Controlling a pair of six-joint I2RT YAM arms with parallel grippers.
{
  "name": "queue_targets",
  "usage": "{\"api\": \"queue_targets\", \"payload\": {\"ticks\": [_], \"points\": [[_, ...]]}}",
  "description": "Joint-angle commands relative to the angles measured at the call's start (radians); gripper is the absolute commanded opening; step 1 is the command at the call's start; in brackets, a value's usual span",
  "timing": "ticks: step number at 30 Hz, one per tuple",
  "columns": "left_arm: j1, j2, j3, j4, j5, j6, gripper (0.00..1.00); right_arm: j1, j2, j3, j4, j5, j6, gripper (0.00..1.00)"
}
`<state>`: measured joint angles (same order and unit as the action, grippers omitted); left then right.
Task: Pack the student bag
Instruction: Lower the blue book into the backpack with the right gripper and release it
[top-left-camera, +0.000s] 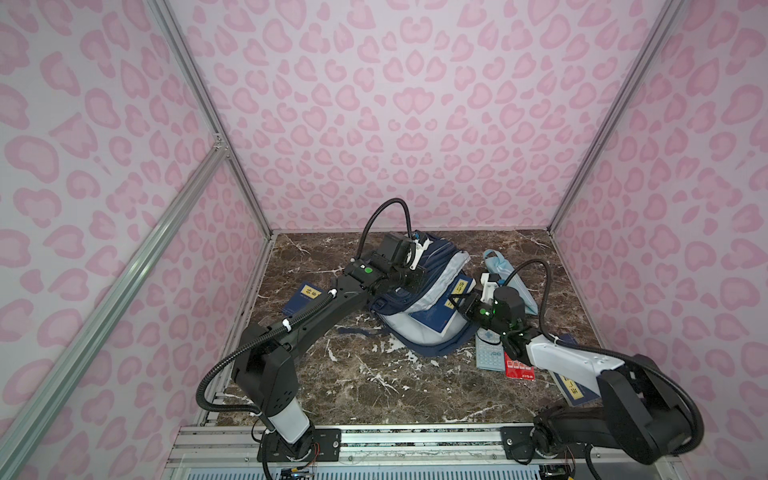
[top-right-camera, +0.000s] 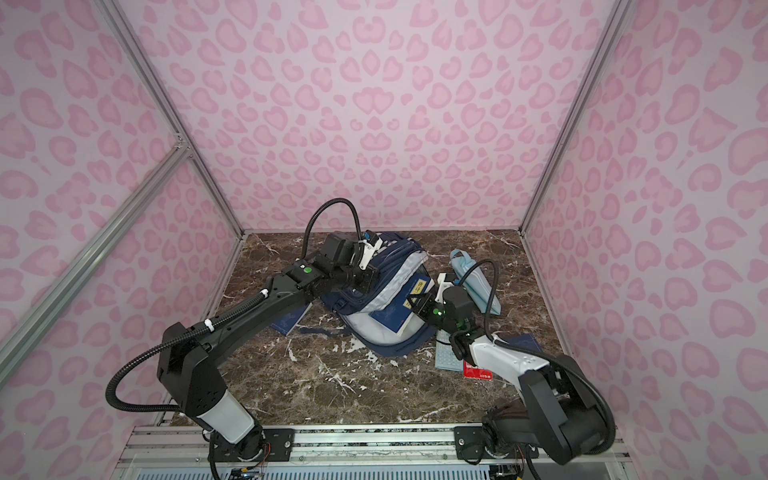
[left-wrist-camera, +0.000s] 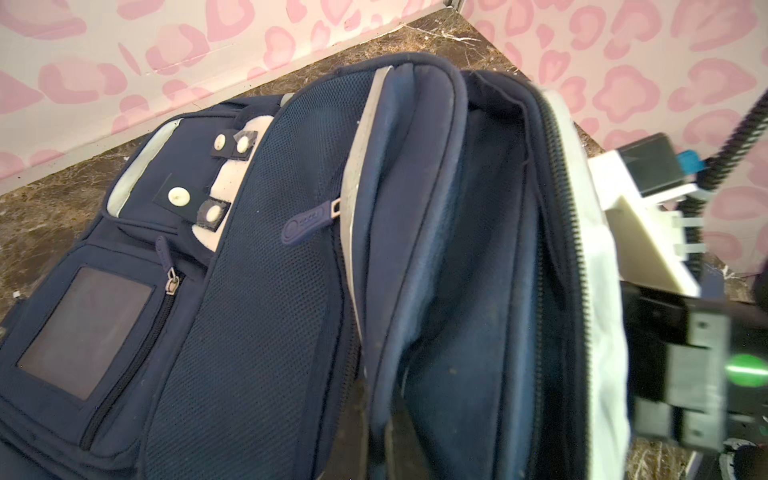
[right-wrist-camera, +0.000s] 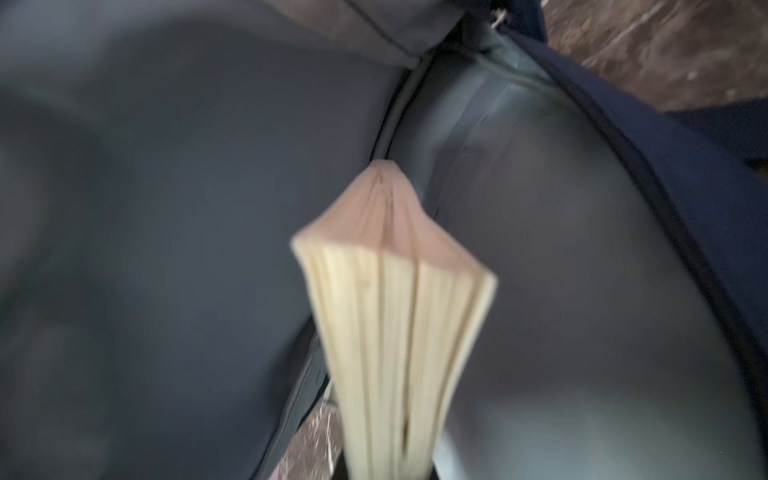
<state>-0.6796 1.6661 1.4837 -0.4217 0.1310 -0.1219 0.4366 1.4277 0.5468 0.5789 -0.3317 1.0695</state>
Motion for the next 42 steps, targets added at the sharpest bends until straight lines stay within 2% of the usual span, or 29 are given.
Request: {"api": "queue_targets", "payload": {"ticks": [1, 3, 7, 11, 14, 15, 16, 18, 19, 20, 23, 29, 32, 35, 37, 40, 42], "points": [[0.003, -0.006, 0.032, 0.089, 0.065, -0.011, 0.03, 0.038, 0.162, 0.054, 0.313, 0.187, 0.064, 0.00], [0.003, -0.009, 0.023, 0.089, 0.084, -0.006, 0.03, 0.052, 0.305, 0.125, 0.448, 0.217, 0.111, 0.00], [0.008, -0.038, -0.016, 0.110, 0.106, -0.017, 0.03, 0.061, 0.536, 0.238, 0.603, 0.277, 0.242, 0.00], [0.013, -0.054, -0.030, 0.120, 0.148, -0.022, 0.03, 0.098, 0.675, 0.405, 0.505, 0.373, 0.243, 0.00], [0.021, -0.060, -0.036, 0.122, 0.158, -0.019, 0.03, 0.116, 0.731, 0.494, 0.461, 0.384, 0.215, 0.00], [0.026, -0.059, -0.040, 0.127, 0.160, -0.023, 0.03, 0.119, 0.742, 0.511, 0.449, 0.375, 0.205, 0.06], [0.030, -0.060, -0.044, 0.131, 0.162, -0.027, 0.03, 0.119, 0.747, 0.513, 0.439, 0.367, 0.198, 0.16], [0.040, -0.052, -0.059, 0.146, 0.148, -0.039, 0.03, 0.117, 0.751, 0.488, 0.444, 0.338, 0.197, 0.47], [0.046, -0.048, -0.065, 0.154, 0.135, -0.048, 0.03, 0.112, 0.749, 0.468, 0.457, 0.319, 0.202, 0.55], [0.049, -0.043, -0.073, 0.159, 0.114, -0.058, 0.03, 0.104, 0.742, 0.442, 0.467, 0.289, 0.211, 0.60], [0.052, -0.030, -0.081, 0.174, 0.075, -0.079, 0.03, 0.082, 0.695, 0.365, 0.452, 0.212, 0.194, 0.67], [0.052, -0.005, -0.084, 0.186, 0.008, -0.125, 0.03, 0.051, 0.505, 0.266, 0.214, 0.120, 0.065, 0.77], [0.052, -0.002, -0.101, 0.213, 0.011, -0.143, 0.03, 0.044, 0.398, 0.195, 0.151, 0.097, 0.026, 0.77], [0.048, 0.021, -0.101, 0.214, -0.027, -0.158, 0.03, 0.035, 0.310, 0.165, 0.066, 0.016, -0.026, 0.71], [0.048, 0.037, -0.111, 0.228, -0.003, -0.175, 0.03, 0.028, 0.252, 0.114, 0.069, -0.015, -0.023, 0.67], [0.035, 0.039, -0.132, 0.263, 0.029, -0.190, 0.06, 0.040, 0.113, 0.060, -0.065, 0.024, -0.093, 0.66], [0.024, 0.047, -0.132, 0.251, 0.020, -0.190, 0.12, 0.062, -0.007, 0.036, -0.193, 0.084, -0.162, 0.67]]}}
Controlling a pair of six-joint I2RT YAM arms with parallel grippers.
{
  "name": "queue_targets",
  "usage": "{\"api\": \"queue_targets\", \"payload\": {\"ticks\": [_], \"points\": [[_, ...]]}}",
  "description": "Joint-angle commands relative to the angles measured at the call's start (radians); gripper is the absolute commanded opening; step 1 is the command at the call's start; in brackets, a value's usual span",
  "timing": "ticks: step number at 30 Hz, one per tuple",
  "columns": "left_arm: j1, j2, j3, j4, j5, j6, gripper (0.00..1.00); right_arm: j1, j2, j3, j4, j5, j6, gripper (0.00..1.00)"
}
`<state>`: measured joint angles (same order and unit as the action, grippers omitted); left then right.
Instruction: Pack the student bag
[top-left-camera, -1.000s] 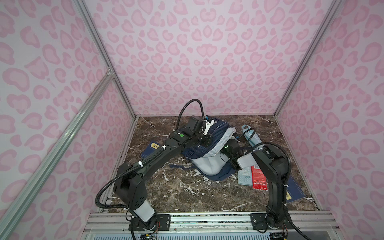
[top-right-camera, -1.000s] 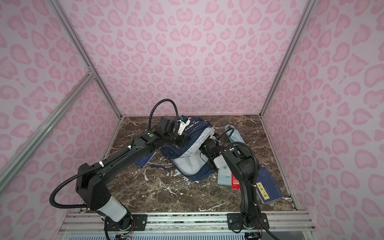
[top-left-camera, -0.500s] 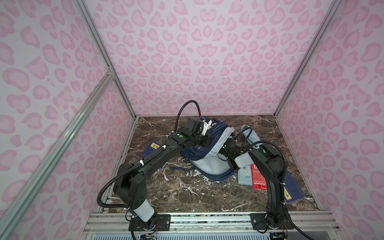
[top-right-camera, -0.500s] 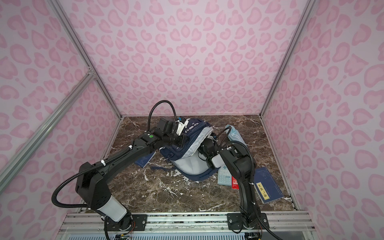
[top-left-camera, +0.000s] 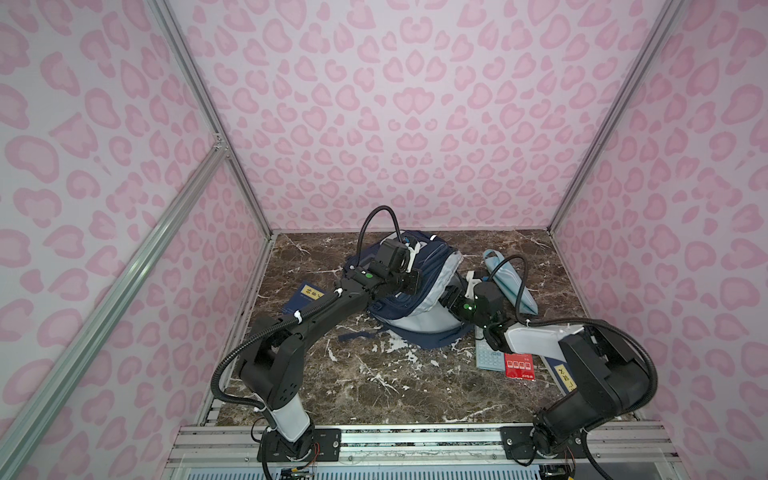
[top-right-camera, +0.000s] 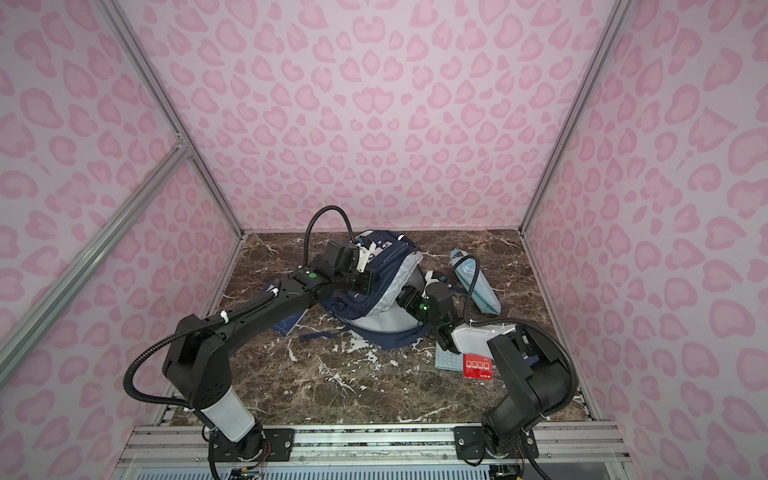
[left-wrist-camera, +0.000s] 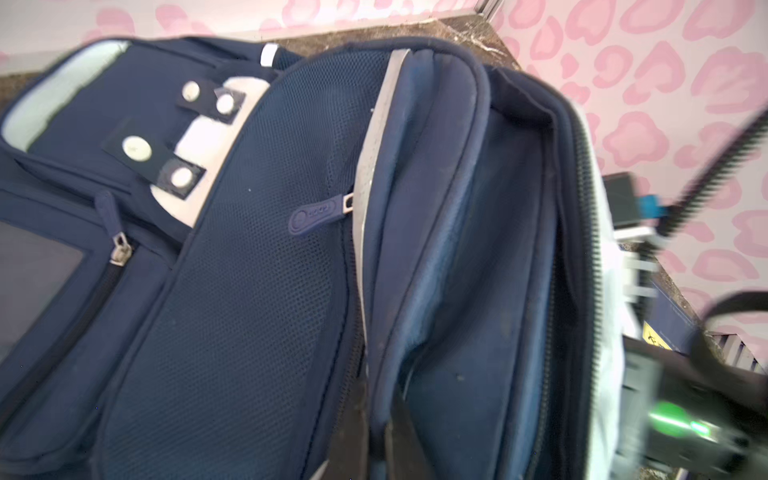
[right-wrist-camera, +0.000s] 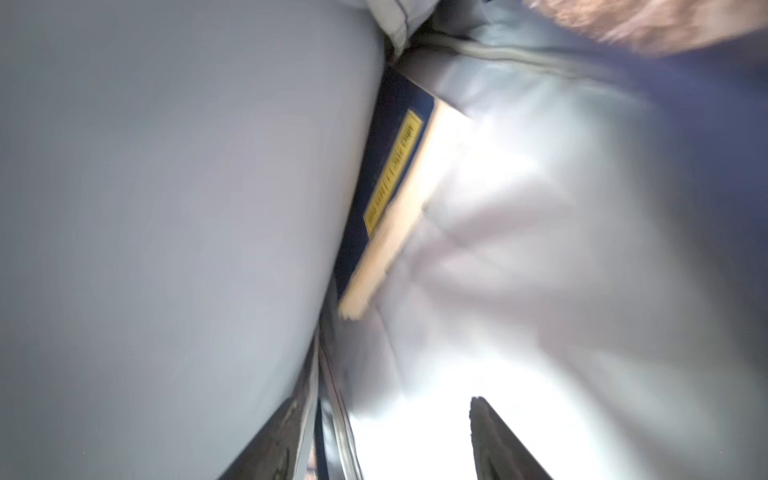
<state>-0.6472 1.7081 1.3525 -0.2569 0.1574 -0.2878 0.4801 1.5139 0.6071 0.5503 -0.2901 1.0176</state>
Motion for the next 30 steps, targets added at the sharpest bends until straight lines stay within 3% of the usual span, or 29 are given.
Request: {"api": "queue_targets", "payload": {"ticks": [1, 5, 9, 11, 13, 14, 15, 18, 22, 27, 30], "points": [[-0.012, 0.010, -0.001, 0.083, -0.007, -0.028, 0.16, 0.034, -0.163, -0.038, -0.230, 0.076, -0.146, 0.67], [-0.017, 0.007, -0.037, 0.085, -0.021, -0.046, 0.35, 0.049, -0.408, -0.083, -0.448, 0.116, -0.224, 0.66], [-0.021, -0.001, -0.052, 0.088, -0.012, -0.073, 0.69, 0.058, -0.622, -0.105, -0.623, 0.173, -0.276, 0.65], [-0.025, -0.030, -0.070, 0.084, -0.067, -0.118, 0.85, 0.061, -0.666, -0.073, -0.691, 0.185, -0.329, 0.73], [-0.017, -0.081, -0.105, 0.081, -0.140, -0.190, 0.98, 0.079, -0.646, 0.007, -0.769, 0.220, -0.404, 0.87], [-0.004, -0.117, -0.138, 0.094, -0.158, -0.234, 0.98, 0.085, -0.618, 0.056, -0.797, 0.230, -0.443, 0.96], [0.018, -0.151, -0.174, 0.107, -0.158, -0.290, 0.98, 0.087, -0.584, 0.100, -0.819, 0.229, -0.469, 0.98], [0.096, -0.251, -0.290, 0.186, -0.078, -0.383, 0.98, 0.090, -0.484, 0.204, -0.808, 0.176, -0.515, 0.98], [0.189, -0.372, -0.398, 0.128, -0.161, -0.398, 0.98, 0.132, -0.325, 0.315, -0.707, 0.063, -0.596, 0.98], [0.444, -0.509, -0.669, 0.272, 0.006, -0.596, 0.97, 0.211, -0.012, 0.568, -0.747, 0.019, -0.636, 0.98], [0.527, -0.544, -0.751, 0.272, -0.030, -0.593, 0.96, 0.249, 0.177, 0.721, -0.727, -0.011, -0.641, 0.98]]}}
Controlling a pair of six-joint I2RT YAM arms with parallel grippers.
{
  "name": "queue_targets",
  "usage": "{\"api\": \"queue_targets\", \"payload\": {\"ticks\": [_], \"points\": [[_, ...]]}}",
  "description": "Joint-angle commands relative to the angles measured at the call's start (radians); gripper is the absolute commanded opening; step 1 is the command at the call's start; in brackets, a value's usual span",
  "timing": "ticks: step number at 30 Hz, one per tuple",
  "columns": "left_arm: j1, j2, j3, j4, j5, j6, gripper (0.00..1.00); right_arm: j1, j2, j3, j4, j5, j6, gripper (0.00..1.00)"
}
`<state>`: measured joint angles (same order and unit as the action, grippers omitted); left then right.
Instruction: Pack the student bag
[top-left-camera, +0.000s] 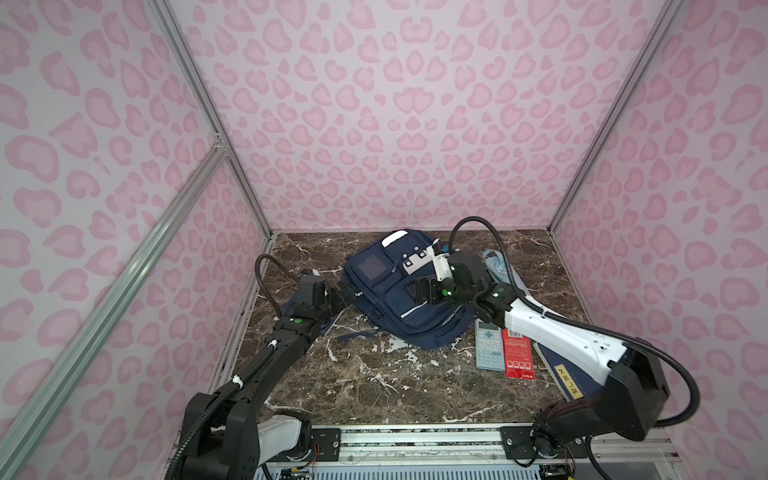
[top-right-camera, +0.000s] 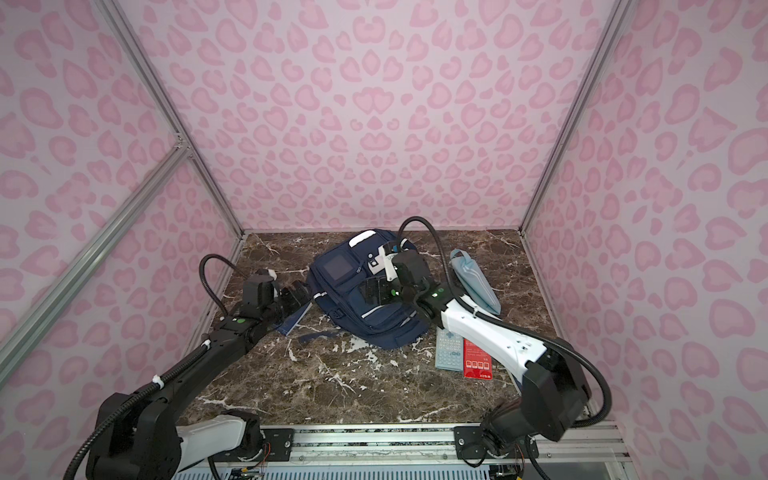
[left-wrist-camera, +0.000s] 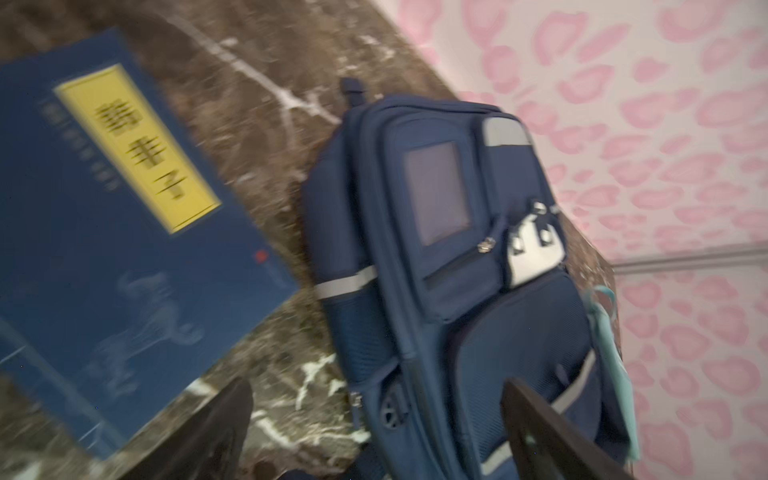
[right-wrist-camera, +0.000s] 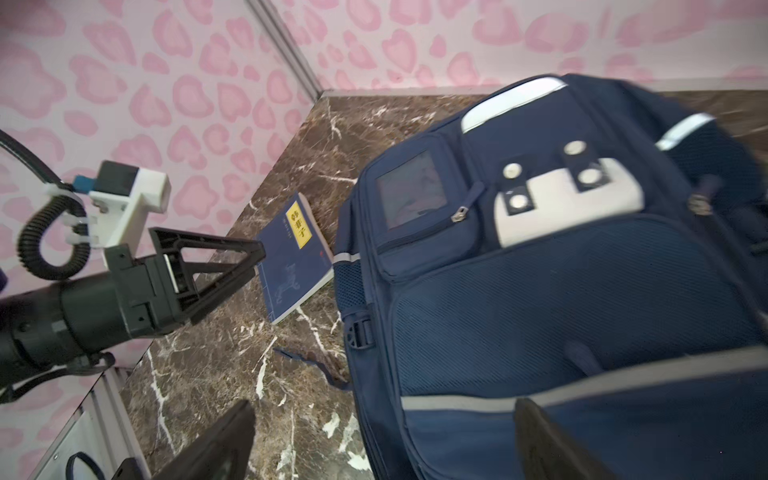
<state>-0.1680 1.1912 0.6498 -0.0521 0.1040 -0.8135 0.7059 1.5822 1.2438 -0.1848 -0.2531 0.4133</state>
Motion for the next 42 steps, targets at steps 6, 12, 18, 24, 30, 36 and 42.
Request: {"api": "queue_targets", "payload": {"ticks": [6, 12, 18, 24, 30, 36, 42], "points": [[0.164, -0.139, -0.181, 0.045, -0.112, -0.118, 0.94, 0.079, 0.481, 0.507, -0.128, -0.075, -0.108, 0.90], [0.245, -0.223, -0.250, 0.041, -0.216, -0.113, 0.90, 0.123, 0.826, 0.961, -0.310, -0.153, -0.177, 0.74], [0.322, -0.113, -0.250, 0.134, -0.101, -0.085, 0.88, 0.166, 1.113, 1.388, -0.456, -0.150, -0.241, 0.72], [0.322, 0.022, -0.198, 0.185, -0.066, -0.063, 0.86, 0.168, 1.196, 1.396, -0.307, -0.203, -0.160, 0.64], [0.321, 0.135, -0.140, 0.156, -0.095, -0.044, 0.86, 0.181, 1.233, 1.387, -0.283, -0.099, -0.163, 0.62], [0.322, 0.173, -0.139, 0.171, -0.105, -0.038, 0.85, 0.189, 1.258, 1.390, -0.311, -0.037, -0.181, 0.62], [0.321, 0.184, -0.129, 0.156, -0.122, -0.026, 0.84, 0.211, 1.279, 1.386, -0.357, -0.048, -0.192, 0.62]]}}
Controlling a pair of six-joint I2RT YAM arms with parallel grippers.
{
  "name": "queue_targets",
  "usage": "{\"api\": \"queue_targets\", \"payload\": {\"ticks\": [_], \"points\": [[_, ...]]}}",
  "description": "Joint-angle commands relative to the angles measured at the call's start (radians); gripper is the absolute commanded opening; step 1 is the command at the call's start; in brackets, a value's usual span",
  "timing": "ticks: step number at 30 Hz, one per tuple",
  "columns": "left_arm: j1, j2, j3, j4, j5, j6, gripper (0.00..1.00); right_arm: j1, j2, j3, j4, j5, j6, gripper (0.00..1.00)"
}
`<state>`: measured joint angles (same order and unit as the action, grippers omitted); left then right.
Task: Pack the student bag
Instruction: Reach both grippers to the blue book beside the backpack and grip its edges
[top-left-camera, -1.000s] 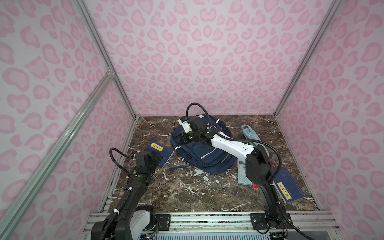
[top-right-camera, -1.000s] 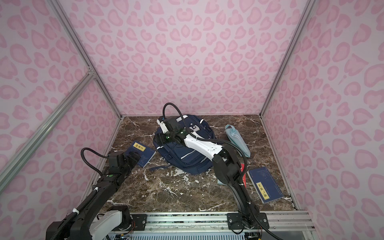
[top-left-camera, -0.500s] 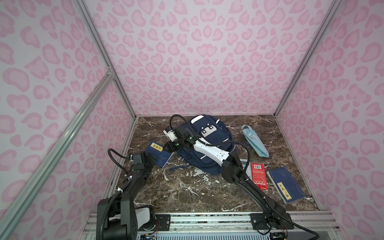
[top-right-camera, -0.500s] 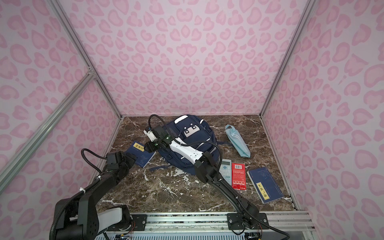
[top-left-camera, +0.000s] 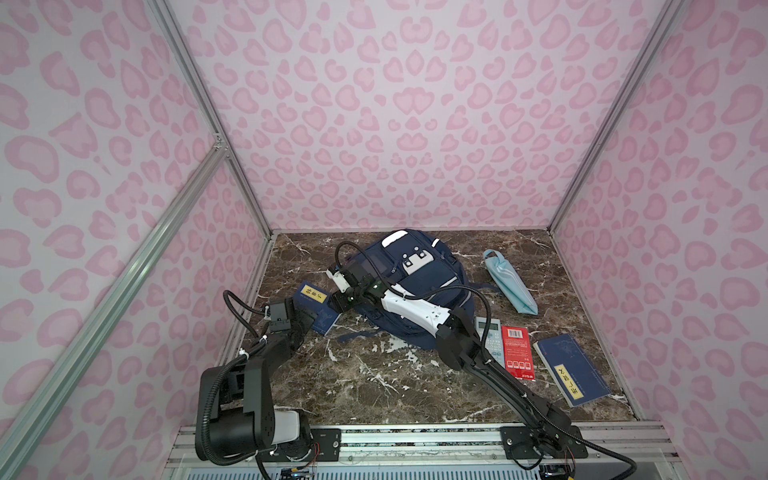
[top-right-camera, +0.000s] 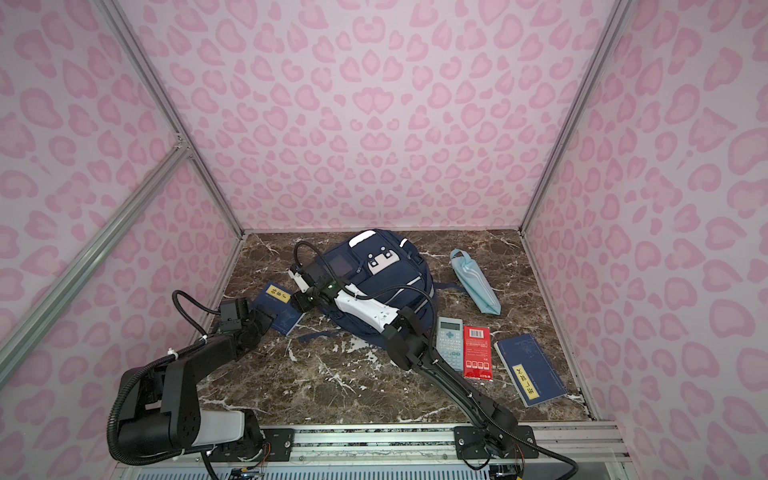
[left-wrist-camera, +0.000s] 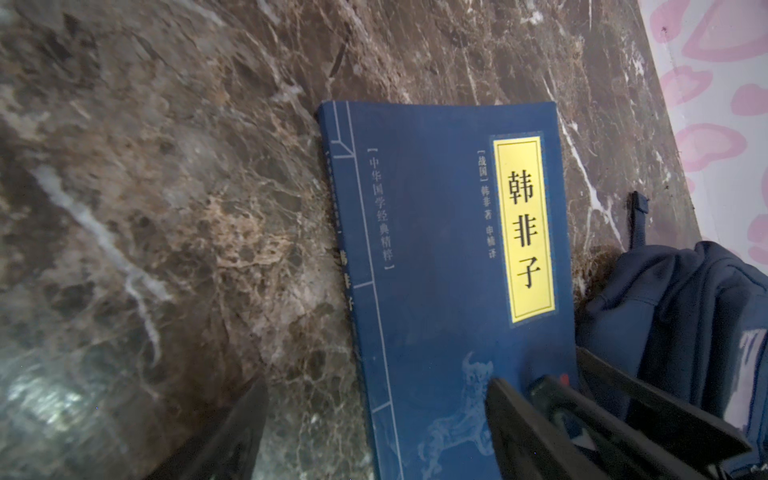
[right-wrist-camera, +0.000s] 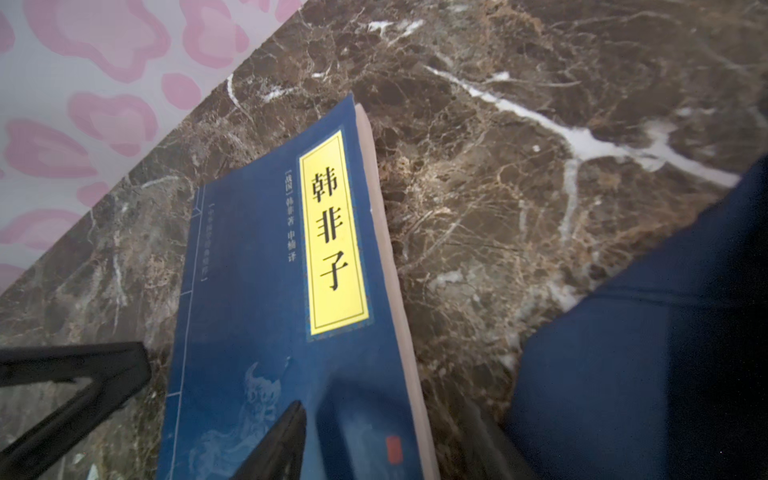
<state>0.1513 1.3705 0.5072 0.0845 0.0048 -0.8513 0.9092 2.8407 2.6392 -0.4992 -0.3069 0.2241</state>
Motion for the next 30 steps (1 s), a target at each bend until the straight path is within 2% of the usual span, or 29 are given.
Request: {"api": "queue_targets", "payload": {"ticks": [1, 4, 8, 10, 14, 18, 21, 24, 26, 30], "points": [[0.002, 0.010, 0.021, 0.007, -0.026, 0.019, 0.83, 0.011, 0.018, -0.012, -0.048, -0.009, -0.005, 0.60], [0.002, 0.026, 0.026, -0.006, -0.029, 0.030, 0.82, 0.028, -0.009, -0.050, -0.066, -0.034, -0.020, 0.52], [0.002, 0.033, 0.008, -0.011, -0.006, 0.022, 0.81, 0.053, -0.084, -0.175, -0.068, -0.076, -0.031, 0.48], [0.002, 0.011, -0.017, -0.018, 0.005, 0.011, 0.80, 0.062, -0.138, -0.249, -0.086, -0.054, -0.031, 0.47], [-0.011, -0.078, -0.089, -0.039, 0.044, -0.007, 0.78, 0.071, -0.242, -0.403, -0.092, -0.060, 0.050, 0.43], [-0.081, -0.177, -0.143, -0.113, 0.043, -0.008, 0.74, 0.102, -0.362, -0.624, 0.032, -0.068, 0.071, 0.41], [-0.111, -0.225, -0.179, -0.133, 0.072, -0.028, 0.72, 0.105, -0.412, -0.690, 0.069, -0.079, 0.090, 0.40], [-0.132, -0.320, -0.186, -0.226, 0.021, -0.035, 0.73, 0.102, -0.481, -0.770, 0.092, -0.036, 0.081, 0.40], [-0.127, -0.398, -0.176, -0.287, -0.044, -0.025, 0.74, 0.077, -0.519, -0.824, 0.142, -0.007, 0.104, 0.46], [-0.099, -0.440, -0.111, -0.326, -0.069, 0.009, 0.76, 0.039, -0.500, -0.784, 0.173, 0.025, 0.083, 0.70]]}}
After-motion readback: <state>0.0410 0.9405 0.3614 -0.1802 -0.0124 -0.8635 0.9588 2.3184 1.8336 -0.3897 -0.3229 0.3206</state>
